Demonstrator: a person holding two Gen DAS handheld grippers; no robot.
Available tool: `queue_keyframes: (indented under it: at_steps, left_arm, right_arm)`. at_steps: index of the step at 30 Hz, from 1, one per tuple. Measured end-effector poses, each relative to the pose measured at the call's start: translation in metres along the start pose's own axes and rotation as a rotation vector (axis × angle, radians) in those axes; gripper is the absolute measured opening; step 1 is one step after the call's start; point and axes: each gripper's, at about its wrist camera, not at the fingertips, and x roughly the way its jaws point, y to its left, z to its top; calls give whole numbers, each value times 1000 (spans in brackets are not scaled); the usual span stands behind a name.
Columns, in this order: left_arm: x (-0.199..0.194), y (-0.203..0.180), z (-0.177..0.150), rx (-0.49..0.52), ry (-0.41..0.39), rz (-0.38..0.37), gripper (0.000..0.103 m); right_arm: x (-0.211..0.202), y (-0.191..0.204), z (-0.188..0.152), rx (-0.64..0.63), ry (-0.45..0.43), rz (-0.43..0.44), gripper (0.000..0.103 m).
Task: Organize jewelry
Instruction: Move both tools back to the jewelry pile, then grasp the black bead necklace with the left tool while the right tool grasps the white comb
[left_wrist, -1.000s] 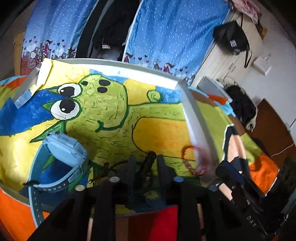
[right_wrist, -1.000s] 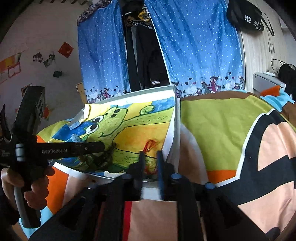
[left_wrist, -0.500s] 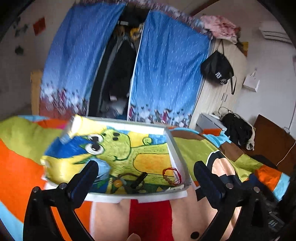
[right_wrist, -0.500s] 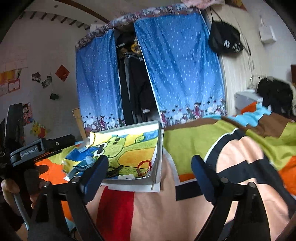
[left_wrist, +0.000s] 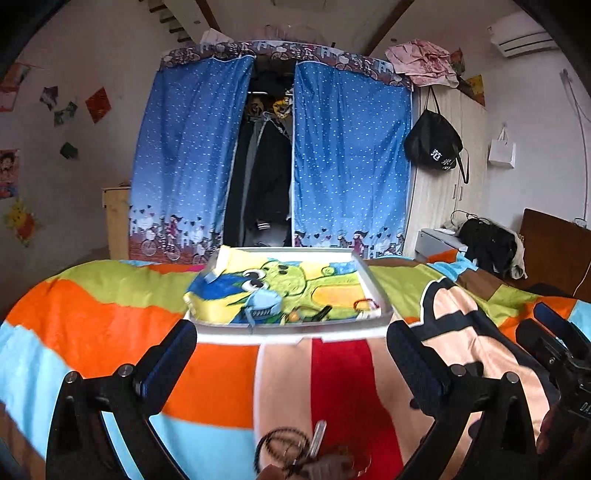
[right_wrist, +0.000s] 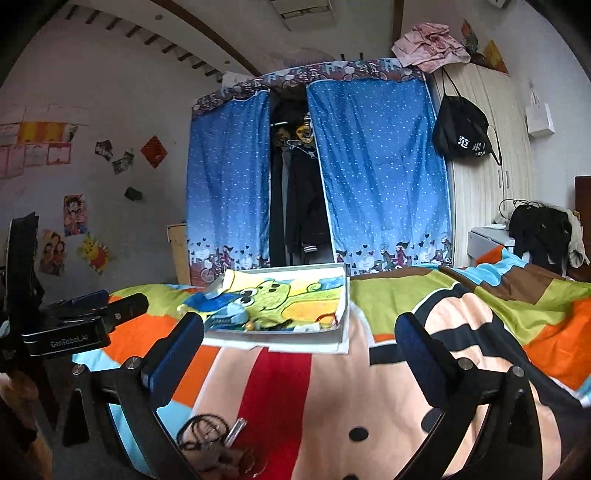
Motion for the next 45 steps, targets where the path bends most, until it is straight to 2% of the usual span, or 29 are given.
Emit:
queue_keyframes:
  at_steps: [12, 17, 20, 25, 28, 30, 33, 34, 38, 41, 45]
  left_arm:
    - [-44, 14, -50, 12, 88, 55, 103]
    - [-42, 19, -78, 27, 177, 59, 103]
    - [-29, 28, -103, 65, 286, 45, 103]
    - [-3, 45, -143, 128, 442, -1, 103]
    - [10, 51, -160, 132, 501, -51, 103]
    - [22, 52, -168, 131, 541, -85, 103]
    - [36, 52, -176, 119, 562, -126, 103]
    - [39, 52, -178, 117, 560, -134, 102]
    - [58, 55, -181, 111, 565, -178, 82]
    - [72, 58, -182, 93, 575, -207, 72]
    - [85, 61, -181, 62, 572, -230, 70]
  right_arm:
    - [-52, 11, -45, -29, 50, 22, 102]
    - [-55, 13, -61, -46, 89, 24, 102]
    - [-47, 10, -78, -55, 154, 55, 102]
    - [-13, 4, -119, -107, 346, 137, 102]
    - [6, -1, -143, -148, 445, 178, 102]
    - [14, -2, -155, -158, 486, 215, 102]
    - [24, -6, -165, -167, 517, 255, 102]
    - [27, -6, -168, -171, 522, 264, 102]
    - [45, -8, -167, -187, 528, 322, 101]
    - [60, -3, -161, -229, 521, 360, 97]
    - [77, 8, -158, -280, 518, 415, 81]
